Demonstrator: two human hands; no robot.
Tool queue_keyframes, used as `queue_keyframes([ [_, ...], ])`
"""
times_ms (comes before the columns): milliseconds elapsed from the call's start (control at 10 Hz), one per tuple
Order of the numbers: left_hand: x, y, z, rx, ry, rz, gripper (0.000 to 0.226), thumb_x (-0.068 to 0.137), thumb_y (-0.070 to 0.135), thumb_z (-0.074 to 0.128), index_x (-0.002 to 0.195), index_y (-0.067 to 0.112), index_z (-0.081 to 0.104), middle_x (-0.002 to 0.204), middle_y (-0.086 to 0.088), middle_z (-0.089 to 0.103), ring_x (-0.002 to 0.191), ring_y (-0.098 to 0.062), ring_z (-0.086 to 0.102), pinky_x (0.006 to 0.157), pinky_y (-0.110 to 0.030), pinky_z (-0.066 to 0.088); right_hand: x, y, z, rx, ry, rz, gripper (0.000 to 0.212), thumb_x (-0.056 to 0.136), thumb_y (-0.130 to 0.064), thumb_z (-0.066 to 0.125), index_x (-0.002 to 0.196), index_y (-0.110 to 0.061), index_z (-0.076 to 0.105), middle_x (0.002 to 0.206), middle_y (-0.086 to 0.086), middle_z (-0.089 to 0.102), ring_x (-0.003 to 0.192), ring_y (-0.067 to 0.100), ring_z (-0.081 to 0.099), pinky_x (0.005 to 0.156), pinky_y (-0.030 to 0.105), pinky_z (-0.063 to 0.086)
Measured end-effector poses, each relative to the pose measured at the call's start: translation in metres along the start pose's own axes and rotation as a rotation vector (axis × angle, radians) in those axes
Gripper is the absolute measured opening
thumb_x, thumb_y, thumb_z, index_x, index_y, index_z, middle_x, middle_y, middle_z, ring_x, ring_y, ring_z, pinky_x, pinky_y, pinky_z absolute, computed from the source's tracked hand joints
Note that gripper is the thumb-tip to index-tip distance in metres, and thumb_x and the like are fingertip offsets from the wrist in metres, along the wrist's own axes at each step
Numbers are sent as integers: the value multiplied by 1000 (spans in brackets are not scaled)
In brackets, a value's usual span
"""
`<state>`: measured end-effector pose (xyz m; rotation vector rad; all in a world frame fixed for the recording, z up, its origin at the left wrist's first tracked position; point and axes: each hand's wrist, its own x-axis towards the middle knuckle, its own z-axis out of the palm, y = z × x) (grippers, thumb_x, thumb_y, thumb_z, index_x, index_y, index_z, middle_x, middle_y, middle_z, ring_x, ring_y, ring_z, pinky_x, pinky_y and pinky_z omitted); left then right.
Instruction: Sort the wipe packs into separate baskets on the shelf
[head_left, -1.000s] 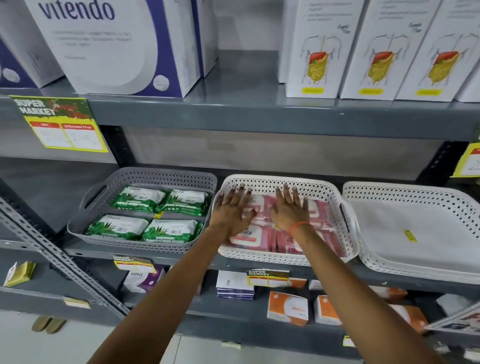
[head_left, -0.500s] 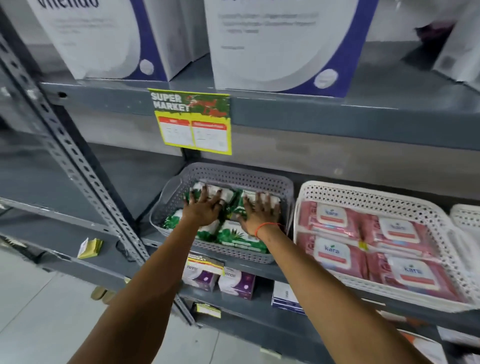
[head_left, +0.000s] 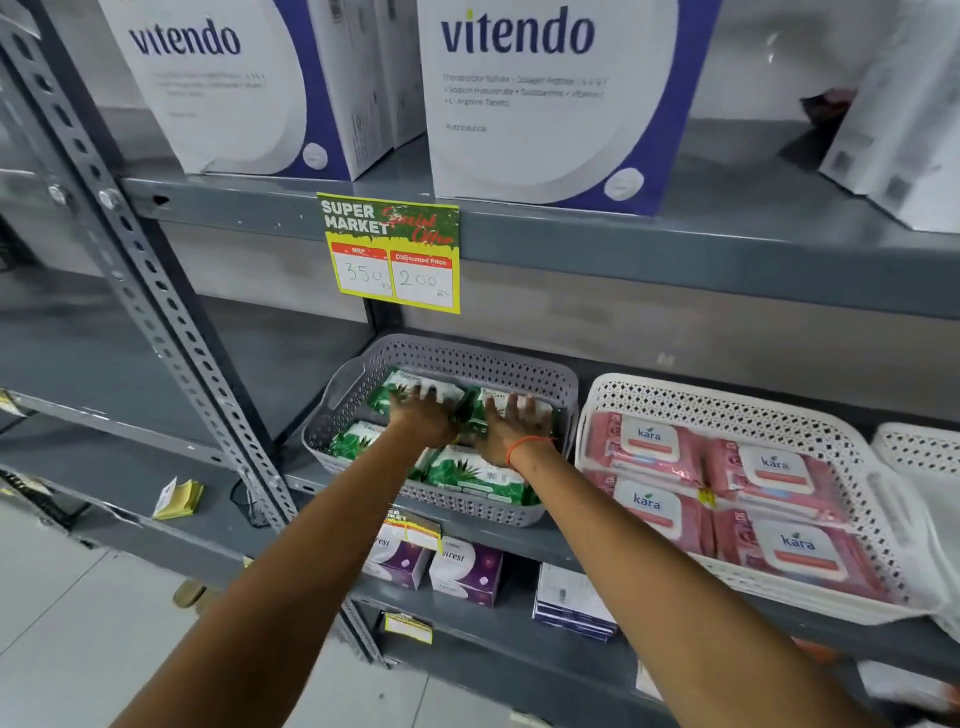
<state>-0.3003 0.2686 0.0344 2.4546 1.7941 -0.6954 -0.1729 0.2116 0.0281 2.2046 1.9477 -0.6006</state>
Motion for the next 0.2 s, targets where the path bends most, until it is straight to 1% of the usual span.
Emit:
queue_keyframes([
  [100, -52, 42, -37, -23, 68, 86, 47, 96, 36, 39, 139, 17, 38, 139, -12, 50, 123, -29, 49, 100, -45, 39, -49, 10, -32, -24, -6, -6, 55, 95, -26, 42, 147, -20, 26, 159, 21, 13, 144, 43, 16, 118, 55, 19],
  [200, -89, 68, -60, -46, 76, 230, 39, 94, 24, 43, 131, 9, 46, 130, -14, 56, 114, -29, 55, 87, -34, 43, -88, 24, -52, -16, 19, -45, 40, 93, -18, 48, 131, -9, 50, 140, 18, 51, 125, 34, 51, 100, 40, 44],
])
